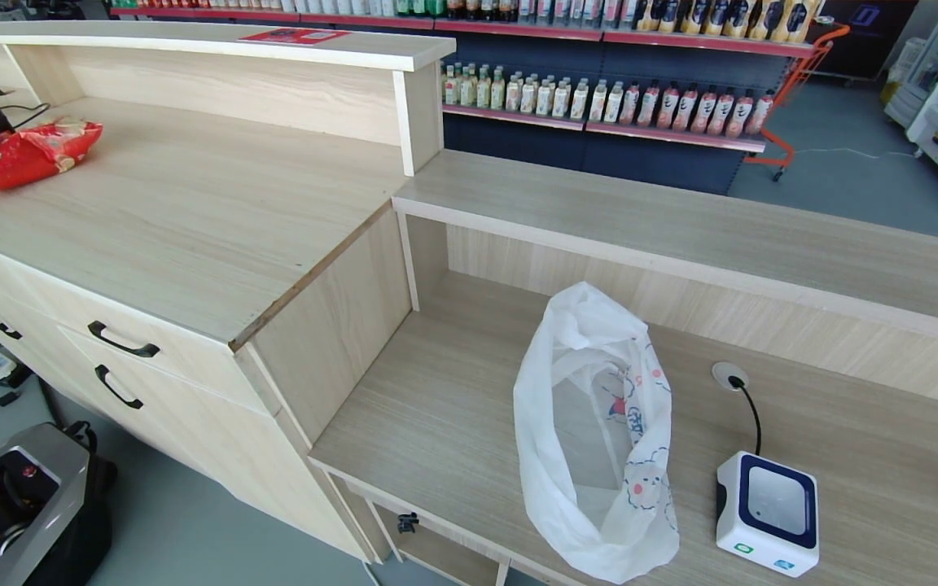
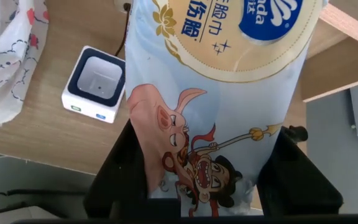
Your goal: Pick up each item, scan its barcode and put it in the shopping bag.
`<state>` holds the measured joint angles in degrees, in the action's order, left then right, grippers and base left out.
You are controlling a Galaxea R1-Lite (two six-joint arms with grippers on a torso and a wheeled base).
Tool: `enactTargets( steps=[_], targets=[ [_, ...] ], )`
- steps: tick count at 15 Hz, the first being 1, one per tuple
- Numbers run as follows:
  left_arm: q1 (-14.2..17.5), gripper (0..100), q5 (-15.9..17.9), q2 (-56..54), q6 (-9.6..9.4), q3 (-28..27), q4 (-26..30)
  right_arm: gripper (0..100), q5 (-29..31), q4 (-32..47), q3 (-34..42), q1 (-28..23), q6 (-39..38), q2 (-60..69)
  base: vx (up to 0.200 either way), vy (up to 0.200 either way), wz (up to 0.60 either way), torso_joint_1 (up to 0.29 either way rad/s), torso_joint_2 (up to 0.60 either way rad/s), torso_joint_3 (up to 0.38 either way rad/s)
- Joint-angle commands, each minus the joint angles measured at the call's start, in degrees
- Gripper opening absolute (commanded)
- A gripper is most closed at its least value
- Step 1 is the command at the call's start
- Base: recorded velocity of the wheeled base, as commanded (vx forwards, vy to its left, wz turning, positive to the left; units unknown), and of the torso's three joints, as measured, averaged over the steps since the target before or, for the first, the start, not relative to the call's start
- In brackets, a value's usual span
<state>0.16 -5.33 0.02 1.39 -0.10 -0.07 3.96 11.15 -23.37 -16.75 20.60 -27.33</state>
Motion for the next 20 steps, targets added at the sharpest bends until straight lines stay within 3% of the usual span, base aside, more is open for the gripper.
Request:
enactTargets(
  steps=[1,3,9,12,14,18,20],
  targets=[
    [0.0,100,0.0,0.0,0.02,0.0,0.0,0,-0.5,-0.3,0.0,0.0,0.4,0.0,0.0,0.0,0.0,0.0,0.0,0.0],
    [0.0,100,0.0,0.0,0.02,0.0,0.0,0,-2.7,-0.9,0.0,0.0,0.5,0.0,0.0,0.0,0.0,0.0,0.0,0.0],
    [0.0,100,0.1,0.0,0.02,0.0,0.0,0,-4.1,-1.0,0.1,0.6,0.6,1.1,0.0,0.0,0.6,0.002,0.0,0.001],
    [0.0,100,0.0,0.0,0.02,0.0,0.0,0,-9.9,-0.7,0.0,1.6,4.7,0.0,0.0,0.0,0.2,0.001,0.0,0.001],
    [0.0,100,0.1,0.0,0.02,0.0,0.0,0,-13.3,-0.9,-1.5,1.7,7.0,-6.9,0.0,0.0,0.0,0.0,0.0,0.0],
    [0.0,100,0.0,0.0,0.02,0.0,0.0,0,-14.0,-4.7,-2.7,1.7,6.8,-22.3,0.0,0.0,0.0,0.0,0.0,0.0],
    [0.0,100,0.0,0.0,0.02,0.0,0.0,0,-18.5,-4.8,-3.5,1.6,6.6,-27.8,0.0,0.0,0.0,0.0,0.0,0.0]
  ],
)
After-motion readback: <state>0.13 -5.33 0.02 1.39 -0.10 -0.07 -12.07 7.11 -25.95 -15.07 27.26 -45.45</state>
